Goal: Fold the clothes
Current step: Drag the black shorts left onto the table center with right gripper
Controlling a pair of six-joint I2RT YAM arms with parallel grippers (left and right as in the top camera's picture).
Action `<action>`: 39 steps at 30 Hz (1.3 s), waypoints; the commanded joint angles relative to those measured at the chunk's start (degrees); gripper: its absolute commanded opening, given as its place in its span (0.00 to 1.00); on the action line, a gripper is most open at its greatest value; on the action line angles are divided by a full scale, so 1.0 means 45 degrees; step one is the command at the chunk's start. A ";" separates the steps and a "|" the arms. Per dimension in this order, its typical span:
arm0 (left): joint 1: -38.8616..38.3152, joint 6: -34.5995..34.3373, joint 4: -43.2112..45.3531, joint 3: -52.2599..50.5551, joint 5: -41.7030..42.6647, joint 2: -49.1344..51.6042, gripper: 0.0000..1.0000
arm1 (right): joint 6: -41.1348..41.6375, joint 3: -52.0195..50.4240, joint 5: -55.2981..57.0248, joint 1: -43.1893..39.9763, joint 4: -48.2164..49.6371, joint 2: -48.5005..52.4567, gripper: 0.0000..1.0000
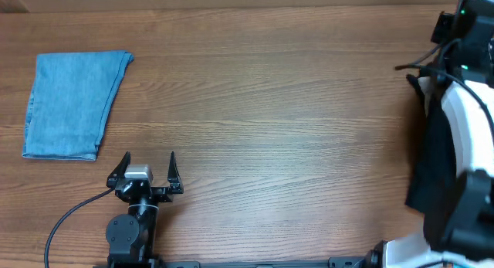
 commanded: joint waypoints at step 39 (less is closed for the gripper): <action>0.0068 -0.0117 0.0029 -0.0044 -0.0068 -0.0029 1.00 | 0.5455 0.2477 -0.4813 0.4435 -1.1424 -0.0301 1.00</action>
